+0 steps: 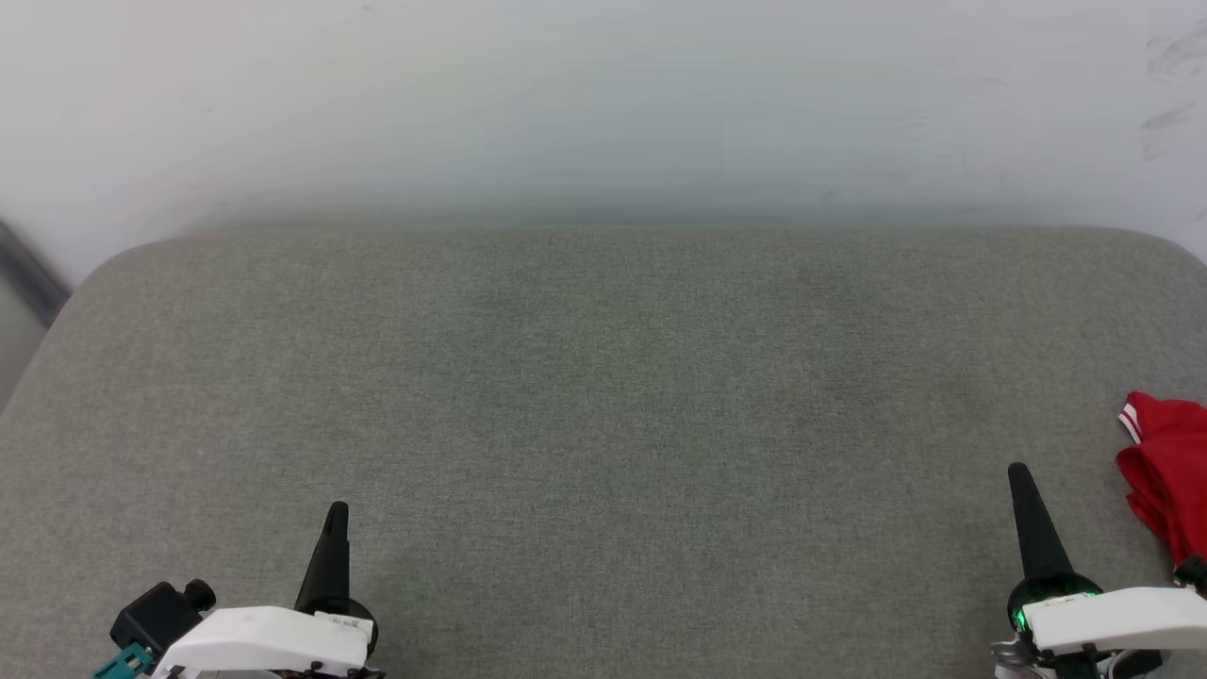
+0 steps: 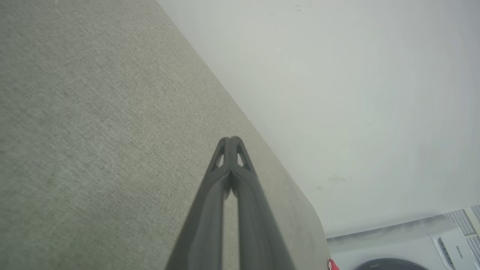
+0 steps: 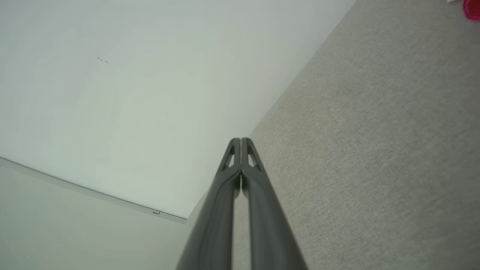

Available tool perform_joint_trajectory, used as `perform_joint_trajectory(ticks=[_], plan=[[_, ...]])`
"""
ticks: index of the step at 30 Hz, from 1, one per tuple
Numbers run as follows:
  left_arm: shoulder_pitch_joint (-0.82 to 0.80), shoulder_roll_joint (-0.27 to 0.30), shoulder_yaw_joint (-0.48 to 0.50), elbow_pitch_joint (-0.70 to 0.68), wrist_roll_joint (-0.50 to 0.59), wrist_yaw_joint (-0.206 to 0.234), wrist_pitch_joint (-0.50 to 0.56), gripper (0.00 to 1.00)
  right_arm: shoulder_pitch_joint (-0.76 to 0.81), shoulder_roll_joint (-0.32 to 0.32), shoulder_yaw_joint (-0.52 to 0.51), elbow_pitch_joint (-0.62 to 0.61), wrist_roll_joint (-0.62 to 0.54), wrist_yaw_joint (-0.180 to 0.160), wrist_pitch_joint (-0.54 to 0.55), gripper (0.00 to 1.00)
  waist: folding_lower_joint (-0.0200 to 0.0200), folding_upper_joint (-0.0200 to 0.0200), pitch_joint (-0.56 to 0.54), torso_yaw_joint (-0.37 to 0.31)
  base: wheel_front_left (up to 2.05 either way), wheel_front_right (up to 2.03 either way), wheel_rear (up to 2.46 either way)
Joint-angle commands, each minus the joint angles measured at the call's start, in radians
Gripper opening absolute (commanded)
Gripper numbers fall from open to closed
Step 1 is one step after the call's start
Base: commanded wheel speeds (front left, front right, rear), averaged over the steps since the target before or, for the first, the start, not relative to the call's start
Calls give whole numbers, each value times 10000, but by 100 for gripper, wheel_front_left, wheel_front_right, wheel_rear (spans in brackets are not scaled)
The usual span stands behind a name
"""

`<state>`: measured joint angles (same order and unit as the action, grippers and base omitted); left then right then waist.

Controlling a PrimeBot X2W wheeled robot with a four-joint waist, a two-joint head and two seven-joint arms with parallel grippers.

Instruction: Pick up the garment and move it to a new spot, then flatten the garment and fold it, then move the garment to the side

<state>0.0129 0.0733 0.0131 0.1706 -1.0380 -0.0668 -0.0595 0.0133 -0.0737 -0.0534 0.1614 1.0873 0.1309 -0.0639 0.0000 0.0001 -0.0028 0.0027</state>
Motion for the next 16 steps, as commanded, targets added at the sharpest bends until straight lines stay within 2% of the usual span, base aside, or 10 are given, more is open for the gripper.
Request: perform_joint_trajectory(ticks=[1,16], plan=[[-249,44,73,-28,-324,-75,67,0,-280,-83,-20,-45,314,-1,74,0,0,-1,2,0,0,0,0],[-535,38,243,186,-1948,-243,484,0,-559,-78,-85,202,1806,-1,478,0,0,-1,15,-7,0,0,0]])
